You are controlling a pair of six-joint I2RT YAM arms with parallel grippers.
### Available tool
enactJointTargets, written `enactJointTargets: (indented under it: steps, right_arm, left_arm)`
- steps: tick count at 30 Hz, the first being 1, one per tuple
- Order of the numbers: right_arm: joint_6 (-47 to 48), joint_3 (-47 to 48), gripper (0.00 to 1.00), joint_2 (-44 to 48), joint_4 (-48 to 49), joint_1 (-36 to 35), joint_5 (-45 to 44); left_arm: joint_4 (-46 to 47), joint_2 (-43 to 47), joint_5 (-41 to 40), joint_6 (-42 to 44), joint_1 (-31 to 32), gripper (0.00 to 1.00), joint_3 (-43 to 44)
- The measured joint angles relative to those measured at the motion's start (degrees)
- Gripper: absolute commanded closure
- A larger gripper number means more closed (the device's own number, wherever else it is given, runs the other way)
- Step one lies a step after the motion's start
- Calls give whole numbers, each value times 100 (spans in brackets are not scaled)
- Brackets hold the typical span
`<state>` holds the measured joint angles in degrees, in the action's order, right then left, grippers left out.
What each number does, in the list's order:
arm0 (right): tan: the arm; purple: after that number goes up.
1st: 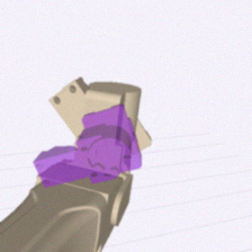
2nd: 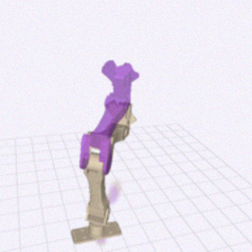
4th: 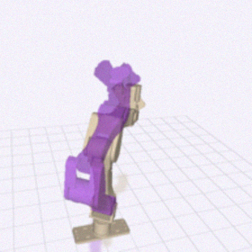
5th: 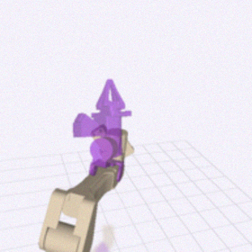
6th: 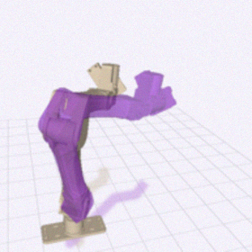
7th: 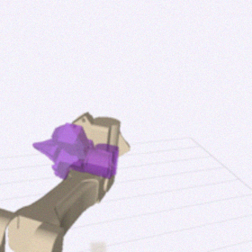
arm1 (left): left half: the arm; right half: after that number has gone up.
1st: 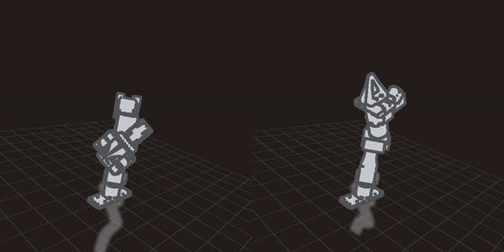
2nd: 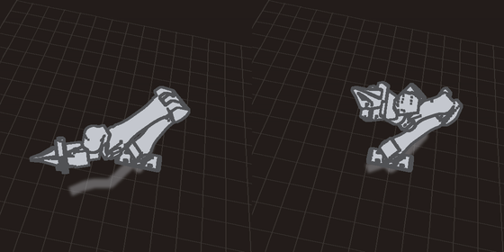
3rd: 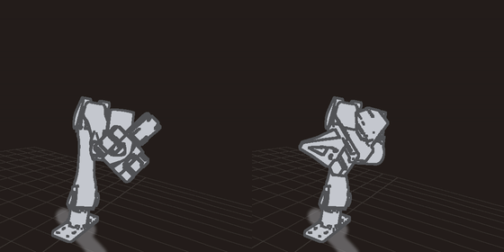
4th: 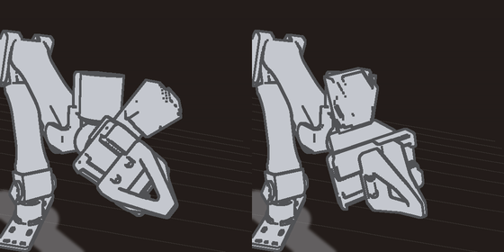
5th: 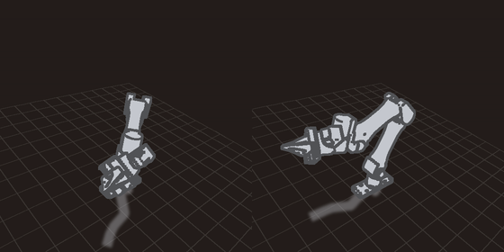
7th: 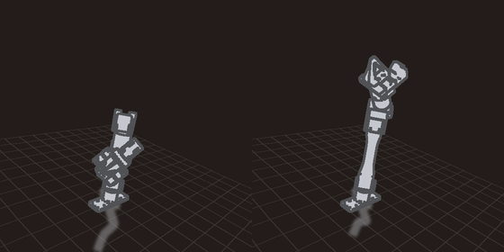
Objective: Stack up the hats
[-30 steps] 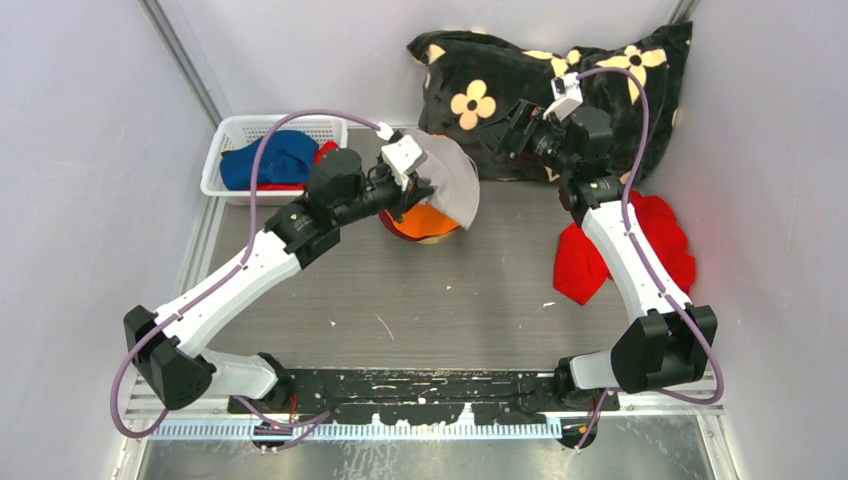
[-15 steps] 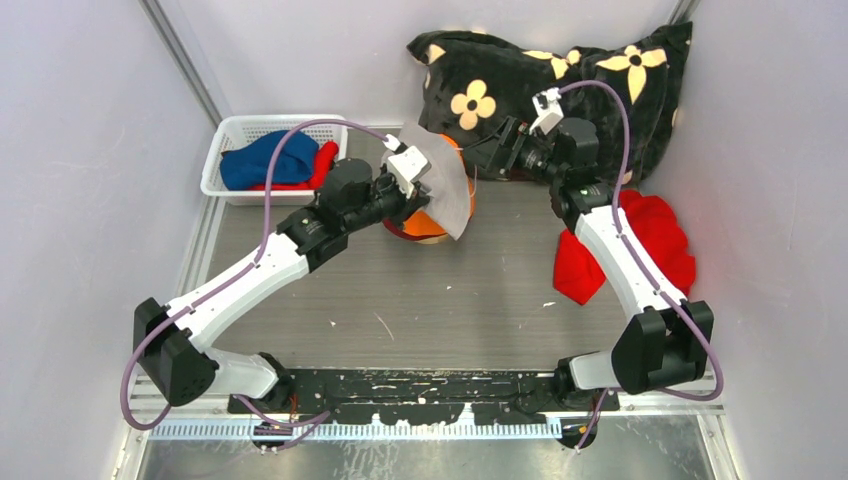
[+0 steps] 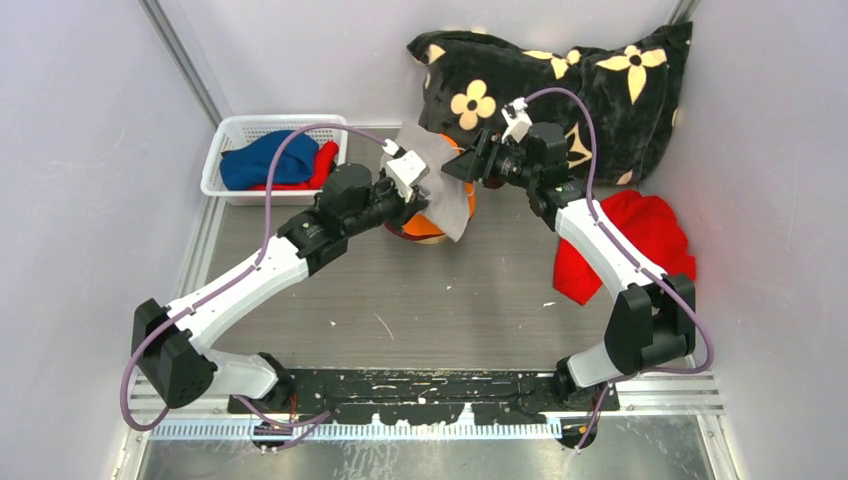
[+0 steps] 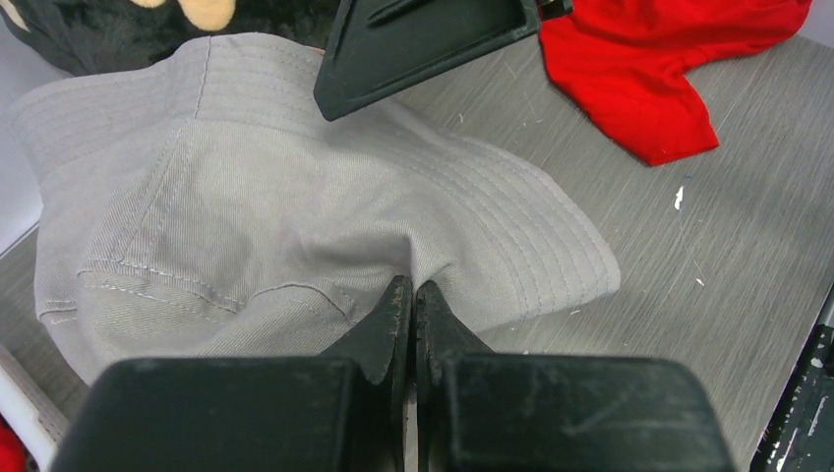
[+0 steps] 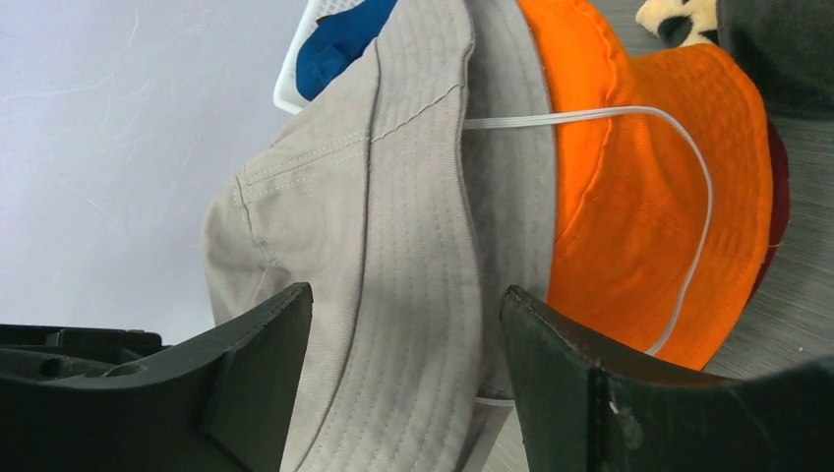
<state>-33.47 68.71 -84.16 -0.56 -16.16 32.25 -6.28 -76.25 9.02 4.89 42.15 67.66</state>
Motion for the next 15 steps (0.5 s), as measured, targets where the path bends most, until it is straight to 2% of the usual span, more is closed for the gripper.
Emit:
enactJointTargets:
  steps: [8, 15]
  right_arm:
    - [81, 9, 28, -13, -9, 0, -66]
    - [164, 59, 45, -103, -44, 0, -61]
  left_arm:
    - [9, 103, 0, -72, 2, 100, -151]
    - [7, 197, -2, -146, 11, 100, -278]
